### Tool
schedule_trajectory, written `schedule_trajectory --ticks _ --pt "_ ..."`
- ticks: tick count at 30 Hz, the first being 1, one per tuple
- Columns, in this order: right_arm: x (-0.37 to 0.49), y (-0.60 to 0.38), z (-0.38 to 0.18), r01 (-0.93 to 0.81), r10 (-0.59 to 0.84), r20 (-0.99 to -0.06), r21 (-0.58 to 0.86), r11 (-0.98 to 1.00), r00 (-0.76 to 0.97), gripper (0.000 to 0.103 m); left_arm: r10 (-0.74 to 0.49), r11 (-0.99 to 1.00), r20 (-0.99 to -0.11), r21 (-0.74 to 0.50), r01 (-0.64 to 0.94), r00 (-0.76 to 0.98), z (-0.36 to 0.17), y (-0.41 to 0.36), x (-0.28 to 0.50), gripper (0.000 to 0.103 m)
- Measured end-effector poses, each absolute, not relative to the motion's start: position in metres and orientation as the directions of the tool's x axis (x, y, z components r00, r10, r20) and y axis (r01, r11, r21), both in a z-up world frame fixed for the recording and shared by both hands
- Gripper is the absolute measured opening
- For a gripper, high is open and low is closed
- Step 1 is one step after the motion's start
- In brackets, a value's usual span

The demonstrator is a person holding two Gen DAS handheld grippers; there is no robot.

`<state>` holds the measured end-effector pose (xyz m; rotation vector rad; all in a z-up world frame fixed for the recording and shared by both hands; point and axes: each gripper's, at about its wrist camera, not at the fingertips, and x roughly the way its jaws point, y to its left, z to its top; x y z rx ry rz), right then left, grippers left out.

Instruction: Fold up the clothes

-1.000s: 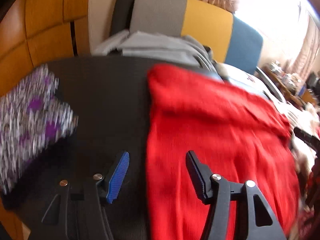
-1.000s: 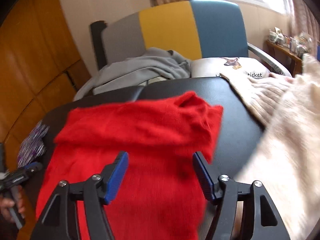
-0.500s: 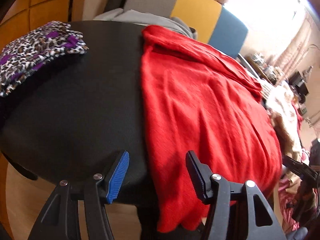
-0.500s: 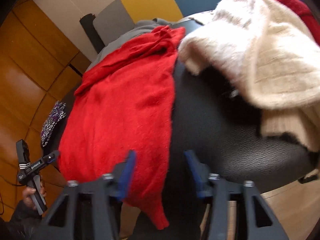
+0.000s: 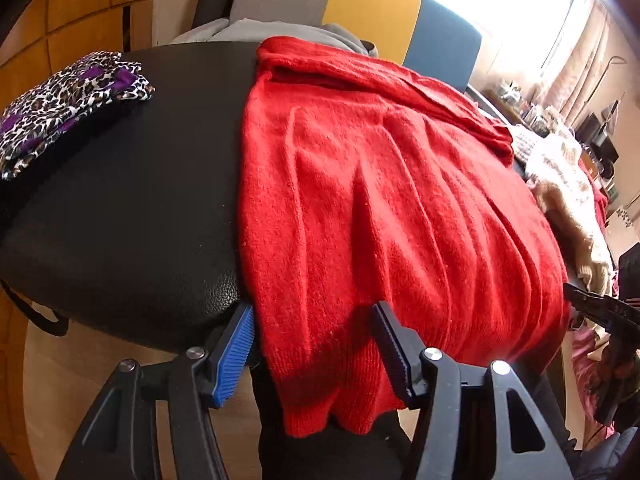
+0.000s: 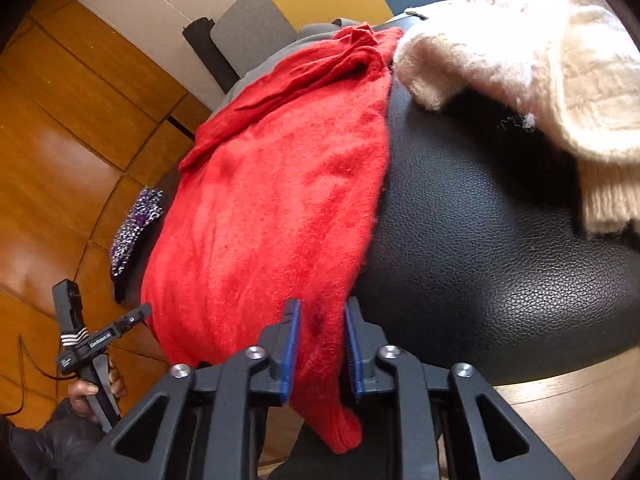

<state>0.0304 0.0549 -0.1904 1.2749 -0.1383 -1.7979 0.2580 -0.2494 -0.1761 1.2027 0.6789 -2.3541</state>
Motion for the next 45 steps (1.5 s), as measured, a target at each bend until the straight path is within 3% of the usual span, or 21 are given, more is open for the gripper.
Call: schedule_trajectory --ticks 3,9,10,11,12,16,21,29,33,38,45 --pt "0.033 0.055 -0.189 0.592 -0.692 -0.722 0.558 -0.582 0.001 0.025 -0.115 -0.79 -0.836 -0.251 0.56 -0.537 -0.176 -0.255 0.263 0.032" --pt "0.04 0.053 -0.196 0.595 -0.682 -0.731 0.554 -0.582 0.014 0.021 -0.104 -0.803 -0.858 -0.226 0.552 -0.502 -0.176 -0.252 0.257 0.032" --pt "0.042 0.051 -0.194 0.612 -0.667 -0.745 0.527 -0.589 0.0 0.012 -0.106 -0.811 -0.858 -0.217 0.543 -0.502 -0.175 -0.25 0.255 0.023" --pt "0.044 0.049 -0.193 0.629 -0.653 -0.757 0.502 -0.594 -0.013 0.011 -0.111 -0.818 -0.854 -0.211 0.535 -0.508 -0.174 -0.248 0.255 0.012" --pt "0.044 0.049 -0.192 0.644 -0.652 -0.758 0.504 -0.575 0.011 0.01 -0.096 -0.82 -0.85 -0.228 0.525 -0.519 -0.174 -0.249 0.256 0.01" --pt "0.043 0.05 -0.184 0.637 -0.691 -0.722 0.549 -0.541 0.035 0.009 -0.014 -0.801 -0.817 -0.336 0.495 -0.577 -0.167 -0.259 0.268 0.01" --pt "0.035 0.048 -0.161 0.608 -0.784 -0.616 0.653 -0.452 0.078 0.009 0.124 -0.768 -0.71 -0.511 0.386 -0.693 -0.136 -0.278 0.28 0.01" --pt "-0.002 0.006 -0.123 0.58 -0.879 -0.468 0.741 -0.338 0.086 0.009 0.195 -0.7 -0.528 -0.665 0.26 -0.827 -0.088 -0.326 0.252 0.01" --pt "-0.048 -0.027 -0.111 0.546 -0.914 -0.404 0.776 -0.316 0.045 0.009 0.184 -0.681 -0.492 -0.688 0.251 -0.851 -0.079 -0.359 0.21 0.01" --pt "-0.106 -0.071 -0.111 0.536 -0.901 -0.434 0.755 -0.378 -0.024 0.009 0.145 -0.664 -0.507 -0.686 0.296 -0.85 -0.086 -0.401 0.149 0.01" --pt "-0.177 -0.104 -0.151 0.429 -0.821 -0.564 0.721 -0.544 -0.093 0.009 0.133 -0.602 -0.601 -0.681 0.417 -0.788 -0.138 -0.458 0.076 0.01"
